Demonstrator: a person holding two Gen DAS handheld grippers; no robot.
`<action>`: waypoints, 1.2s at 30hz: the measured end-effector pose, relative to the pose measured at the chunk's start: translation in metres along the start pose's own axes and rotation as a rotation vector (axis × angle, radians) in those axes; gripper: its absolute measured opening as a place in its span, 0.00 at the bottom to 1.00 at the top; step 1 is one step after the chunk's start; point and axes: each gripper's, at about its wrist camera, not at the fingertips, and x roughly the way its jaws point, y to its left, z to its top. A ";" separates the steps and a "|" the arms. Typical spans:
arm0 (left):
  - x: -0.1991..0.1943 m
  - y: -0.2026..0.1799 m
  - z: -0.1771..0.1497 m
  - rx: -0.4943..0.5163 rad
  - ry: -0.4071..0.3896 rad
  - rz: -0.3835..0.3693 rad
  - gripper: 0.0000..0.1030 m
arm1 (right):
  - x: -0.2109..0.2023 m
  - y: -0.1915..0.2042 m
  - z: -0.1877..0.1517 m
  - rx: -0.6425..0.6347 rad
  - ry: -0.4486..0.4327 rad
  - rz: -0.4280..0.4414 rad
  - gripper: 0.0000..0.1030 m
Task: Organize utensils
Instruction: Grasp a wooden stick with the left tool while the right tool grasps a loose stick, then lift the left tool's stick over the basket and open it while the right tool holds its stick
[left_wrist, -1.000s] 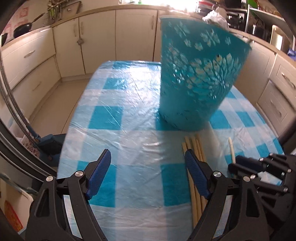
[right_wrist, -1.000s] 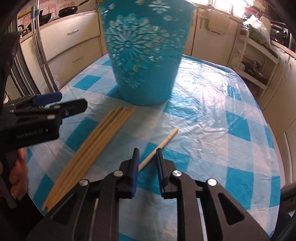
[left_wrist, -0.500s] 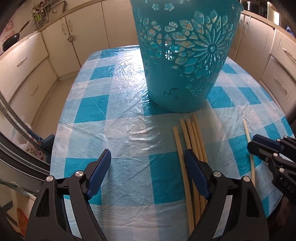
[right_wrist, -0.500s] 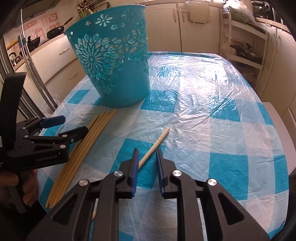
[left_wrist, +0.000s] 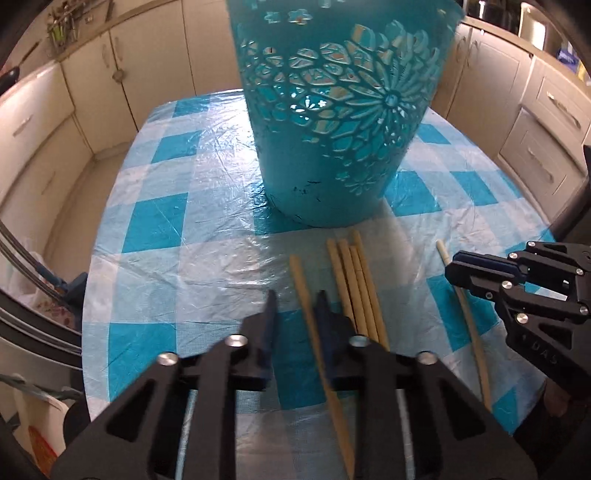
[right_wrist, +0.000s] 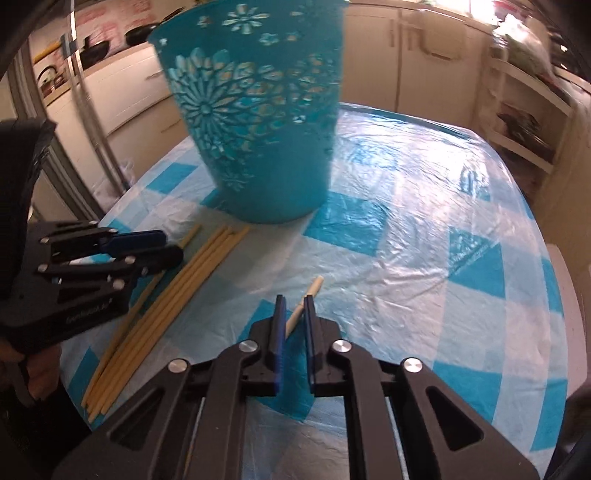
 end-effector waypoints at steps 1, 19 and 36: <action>0.000 0.003 0.001 -0.012 0.007 -0.010 0.13 | -0.002 -0.003 0.001 0.016 0.000 -0.009 0.09; 0.004 0.008 0.008 -0.051 0.035 -0.034 0.10 | 0.005 0.021 -0.004 0.061 0.020 -0.065 0.15; 0.002 0.008 0.013 -0.033 0.058 -0.040 0.05 | 0.004 0.014 -0.003 -0.001 0.037 -0.038 0.06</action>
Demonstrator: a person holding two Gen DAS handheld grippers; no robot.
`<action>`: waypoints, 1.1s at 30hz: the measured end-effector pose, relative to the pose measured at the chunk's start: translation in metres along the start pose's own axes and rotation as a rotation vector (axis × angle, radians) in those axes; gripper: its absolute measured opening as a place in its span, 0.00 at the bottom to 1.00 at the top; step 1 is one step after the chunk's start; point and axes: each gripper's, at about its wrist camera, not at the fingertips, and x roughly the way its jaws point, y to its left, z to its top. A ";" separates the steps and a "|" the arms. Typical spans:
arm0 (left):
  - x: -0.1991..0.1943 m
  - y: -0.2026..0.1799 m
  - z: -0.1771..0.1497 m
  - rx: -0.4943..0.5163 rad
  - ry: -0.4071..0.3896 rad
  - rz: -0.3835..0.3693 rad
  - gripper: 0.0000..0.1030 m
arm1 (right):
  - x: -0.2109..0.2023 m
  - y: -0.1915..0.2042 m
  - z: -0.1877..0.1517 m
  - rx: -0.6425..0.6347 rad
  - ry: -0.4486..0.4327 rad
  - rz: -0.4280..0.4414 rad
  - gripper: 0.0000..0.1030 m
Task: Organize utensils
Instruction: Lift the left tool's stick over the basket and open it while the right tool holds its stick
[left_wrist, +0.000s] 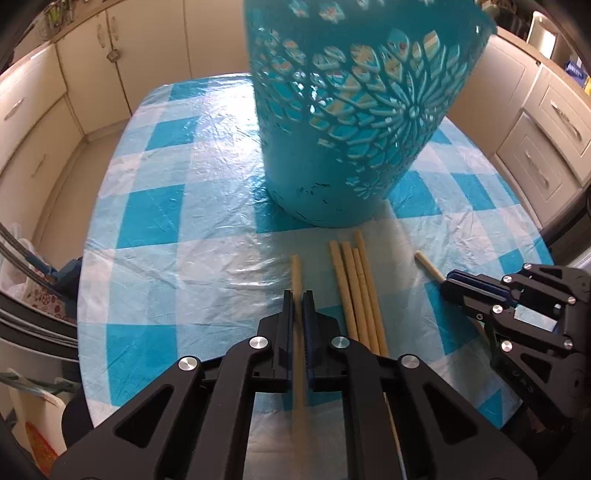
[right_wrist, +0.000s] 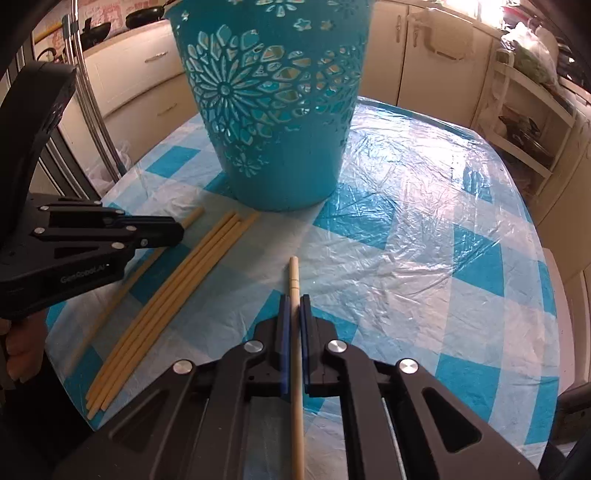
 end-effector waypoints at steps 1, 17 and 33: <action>-0.006 0.002 -0.001 -0.006 -0.013 -0.011 0.05 | 0.000 -0.002 0.001 0.005 0.000 -0.001 0.06; -0.182 0.025 0.061 -0.084 -0.507 -0.242 0.05 | -0.005 -0.030 -0.003 0.038 -0.043 0.062 0.06; -0.166 -0.003 0.174 -0.205 -0.855 -0.015 0.05 | -0.002 -0.034 -0.002 0.071 -0.055 0.099 0.06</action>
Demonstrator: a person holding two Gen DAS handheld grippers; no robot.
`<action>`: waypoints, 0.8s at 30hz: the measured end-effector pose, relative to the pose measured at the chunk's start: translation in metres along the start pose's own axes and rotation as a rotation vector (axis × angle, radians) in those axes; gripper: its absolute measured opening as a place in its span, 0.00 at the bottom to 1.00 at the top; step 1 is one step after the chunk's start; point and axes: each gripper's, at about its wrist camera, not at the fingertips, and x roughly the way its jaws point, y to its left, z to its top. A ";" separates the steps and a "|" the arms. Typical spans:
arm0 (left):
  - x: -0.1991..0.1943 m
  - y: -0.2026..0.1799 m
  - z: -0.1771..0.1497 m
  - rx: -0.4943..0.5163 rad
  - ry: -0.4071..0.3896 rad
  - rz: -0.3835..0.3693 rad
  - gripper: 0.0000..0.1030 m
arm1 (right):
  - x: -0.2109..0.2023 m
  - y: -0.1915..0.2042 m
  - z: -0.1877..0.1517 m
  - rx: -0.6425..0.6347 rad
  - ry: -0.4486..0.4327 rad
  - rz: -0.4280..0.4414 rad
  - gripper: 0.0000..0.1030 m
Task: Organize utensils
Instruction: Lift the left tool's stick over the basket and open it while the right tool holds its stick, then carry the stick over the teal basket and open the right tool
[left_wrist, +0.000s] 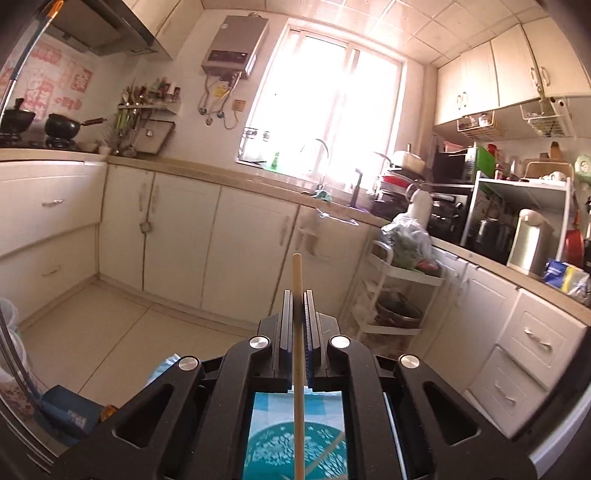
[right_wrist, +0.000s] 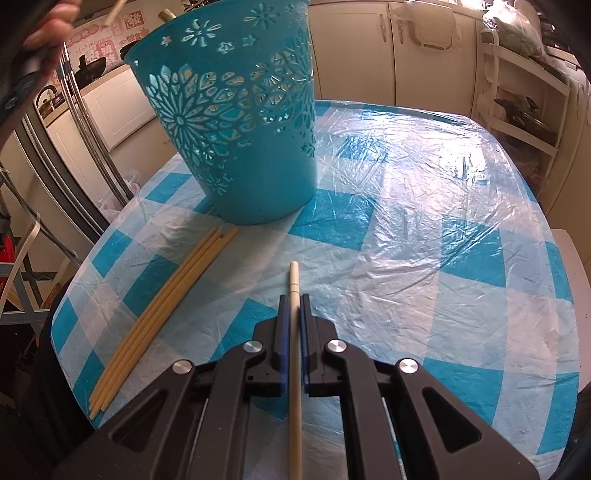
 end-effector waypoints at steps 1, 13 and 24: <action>0.005 0.000 -0.003 0.002 0.000 0.009 0.05 | 0.000 0.000 0.000 0.003 0.000 0.003 0.06; 0.024 -0.005 -0.073 0.108 0.129 0.037 0.05 | -0.002 -0.005 0.000 0.019 -0.001 0.021 0.06; -0.022 0.031 -0.101 0.116 0.211 0.086 0.44 | 0.001 0.014 0.002 -0.092 0.022 -0.027 0.20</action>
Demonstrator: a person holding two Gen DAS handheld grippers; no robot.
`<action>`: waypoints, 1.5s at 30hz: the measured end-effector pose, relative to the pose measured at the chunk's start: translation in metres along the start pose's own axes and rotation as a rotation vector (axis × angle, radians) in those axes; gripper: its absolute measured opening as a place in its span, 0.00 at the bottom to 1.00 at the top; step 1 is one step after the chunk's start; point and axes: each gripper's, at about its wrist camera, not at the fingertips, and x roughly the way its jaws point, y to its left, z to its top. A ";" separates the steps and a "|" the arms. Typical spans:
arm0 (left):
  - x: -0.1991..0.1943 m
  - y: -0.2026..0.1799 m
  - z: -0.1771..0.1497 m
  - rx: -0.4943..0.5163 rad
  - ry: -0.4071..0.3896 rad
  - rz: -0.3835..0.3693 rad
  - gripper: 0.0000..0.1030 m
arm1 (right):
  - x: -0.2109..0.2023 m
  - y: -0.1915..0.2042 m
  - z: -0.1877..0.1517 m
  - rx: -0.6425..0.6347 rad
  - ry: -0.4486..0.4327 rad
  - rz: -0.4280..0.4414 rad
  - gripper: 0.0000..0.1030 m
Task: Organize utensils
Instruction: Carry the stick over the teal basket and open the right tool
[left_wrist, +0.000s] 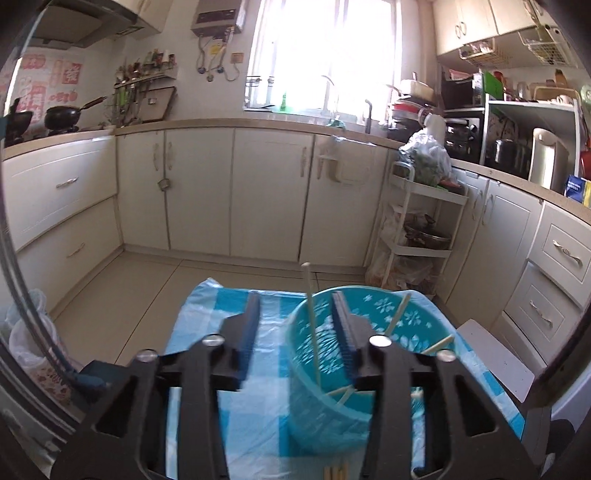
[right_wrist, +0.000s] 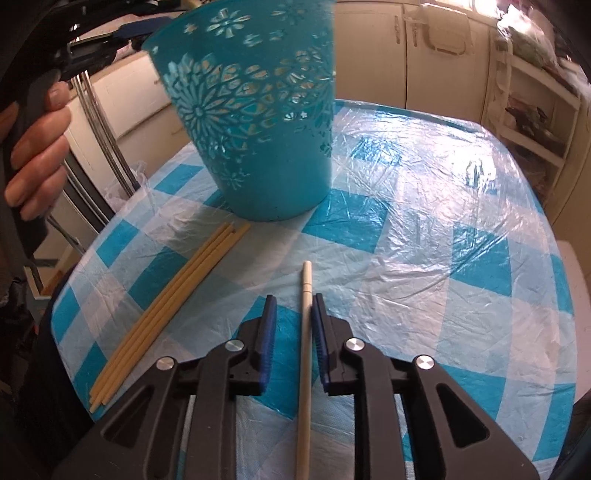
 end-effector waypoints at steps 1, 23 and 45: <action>-0.006 0.008 -0.004 -0.014 0.002 0.008 0.45 | 0.000 0.002 0.001 -0.009 0.004 -0.010 0.20; -0.002 0.106 -0.125 -0.261 0.263 0.104 0.67 | -0.097 -0.003 0.027 0.182 -0.259 0.218 0.06; -0.007 0.098 -0.125 -0.236 0.239 0.088 0.68 | -0.082 -0.005 0.185 0.367 -0.712 0.091 0.06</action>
